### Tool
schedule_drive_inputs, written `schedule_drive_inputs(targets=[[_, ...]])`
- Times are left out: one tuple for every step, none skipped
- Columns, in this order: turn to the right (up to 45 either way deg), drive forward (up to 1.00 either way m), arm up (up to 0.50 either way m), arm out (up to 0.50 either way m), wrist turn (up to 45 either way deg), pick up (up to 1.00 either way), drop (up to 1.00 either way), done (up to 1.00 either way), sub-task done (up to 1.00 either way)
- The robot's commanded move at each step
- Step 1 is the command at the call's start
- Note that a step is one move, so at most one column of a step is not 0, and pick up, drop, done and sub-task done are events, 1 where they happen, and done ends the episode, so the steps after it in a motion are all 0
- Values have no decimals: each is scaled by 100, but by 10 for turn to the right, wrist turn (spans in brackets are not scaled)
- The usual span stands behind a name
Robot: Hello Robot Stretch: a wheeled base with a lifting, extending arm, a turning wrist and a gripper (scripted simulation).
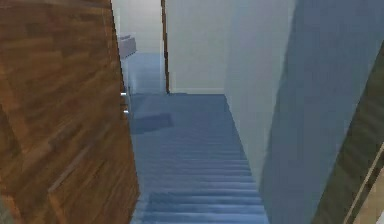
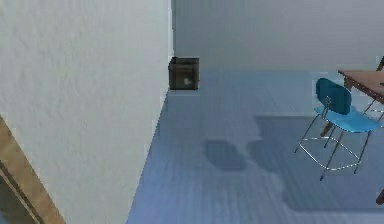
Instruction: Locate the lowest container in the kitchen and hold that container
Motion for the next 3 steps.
schedule_drive_inputs(targets=[[0, 55, 0, 0, 0, 0, 0, 0, 0], [0, 90, 0, 0, 0, 0, 0, 0, 0], [-450, 0, 0, 0, 0, 0, 0, 0, 0]])
